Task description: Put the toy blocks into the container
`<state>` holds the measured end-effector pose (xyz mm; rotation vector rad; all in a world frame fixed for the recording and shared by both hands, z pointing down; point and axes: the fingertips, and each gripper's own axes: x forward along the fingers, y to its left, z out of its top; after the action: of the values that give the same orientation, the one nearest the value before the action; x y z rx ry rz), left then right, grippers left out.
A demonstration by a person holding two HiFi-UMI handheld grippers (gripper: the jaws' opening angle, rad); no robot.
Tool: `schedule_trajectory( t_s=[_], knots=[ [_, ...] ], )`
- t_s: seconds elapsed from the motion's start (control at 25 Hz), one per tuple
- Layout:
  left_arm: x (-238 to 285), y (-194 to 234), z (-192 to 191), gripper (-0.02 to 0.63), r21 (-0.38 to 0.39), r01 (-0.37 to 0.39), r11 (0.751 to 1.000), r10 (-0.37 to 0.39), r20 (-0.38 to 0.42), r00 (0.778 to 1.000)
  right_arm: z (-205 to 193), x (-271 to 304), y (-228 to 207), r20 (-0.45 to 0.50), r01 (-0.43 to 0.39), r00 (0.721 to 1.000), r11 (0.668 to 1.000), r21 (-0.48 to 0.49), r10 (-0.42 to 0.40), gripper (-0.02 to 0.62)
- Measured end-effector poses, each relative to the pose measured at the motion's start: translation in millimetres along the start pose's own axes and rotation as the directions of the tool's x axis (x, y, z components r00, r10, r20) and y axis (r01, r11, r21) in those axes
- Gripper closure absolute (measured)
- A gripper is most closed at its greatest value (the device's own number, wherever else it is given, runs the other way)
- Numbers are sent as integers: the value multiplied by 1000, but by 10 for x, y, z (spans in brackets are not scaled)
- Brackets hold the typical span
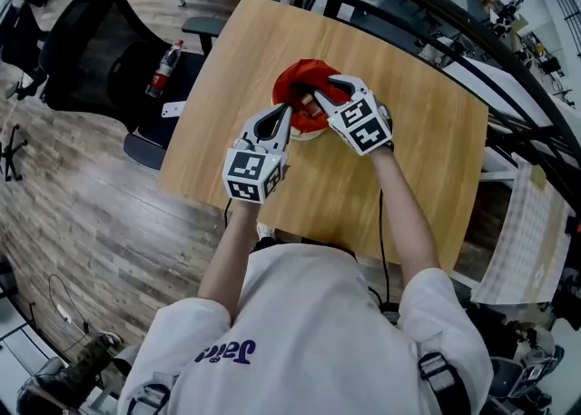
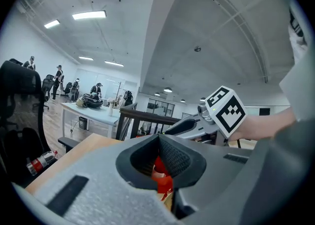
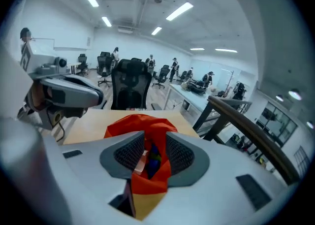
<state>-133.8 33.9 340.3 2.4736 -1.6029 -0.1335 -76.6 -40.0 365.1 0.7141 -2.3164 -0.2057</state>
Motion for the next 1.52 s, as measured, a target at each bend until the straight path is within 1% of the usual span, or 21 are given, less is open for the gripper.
schedule_trajectory(
  t_s=[0.12,0.2,0.28,0.36,0.48,0.6,0.76,0.88,0.96,1.08,1.16,1.2,1.28,1.4,1.52],
  knots=[
    [66,-172,40,592,18,37,999,-37,5,999,-41,-251,41,78,24,996,995,102,-32,456],
    [124,-305,70,592,27,60,998,-60,7,998,-28,-431,82,123,53,990,990,133,-69,456],
    [197,-446,106,592,36,89,995,-89,4,996,-17,-616,84,152,103,980,982,156,-127,461],
    [266,-589,143,592,51,129,990,-129,-1,992,-12,-810,52,184,159,963,967,201,-196,466],
    [336,-816,180,592,74,185,980,-185,-5,983,-31,-1148,-26,230,239,923,928,287,-309,477],
    [383,-1078,196,592,98,241,966,-241,-8,970,-115,-1540,-110,247,328,866,867,374,-434,507],
    [429,-1464,233,592,132,318,939,-319,-10,948,-337,-2036,-189,217,435,784,763,477,-582,545],
    [429,-1741,232,592,147,365,919,-368,-11,930,-572,-2335,-206,175,494,732,690,528,-658,558],
    [392,-1879,221,592,155,384,910,-387,-13,922,-714,-2526,-199,147,534,689,634,559,-710,565],
    [340,-2020,200,592,169,394,903,-398,-12,917,-909,-2776,-189,100,590,623,550,591,-776,576],
    [318,-2058,189,592,173,391,904,-396,-7,918,-1015,-2876,-166,62,625,592,507,594,-803,580],
    [309,-2063,188,592,173,389,905,-394,-4,919,-1052,-2899,-145,46,640,583,494,589,-811,580],
    [295,-2058,194,592,172,383,907,-389,2,921,-1084,-2900,-88,33,653,579,487,580,-815,580],
    [288,-2037,214,592,172,373,912,-380,10,925,-1063,-2847,-19,40,642,588,497,584,-808,580],
    [295,-2037,235,592,177,373,911,-381,13,924,-1025,-2793,-13,51,633,594,506,586,-803,580]
  ],
)
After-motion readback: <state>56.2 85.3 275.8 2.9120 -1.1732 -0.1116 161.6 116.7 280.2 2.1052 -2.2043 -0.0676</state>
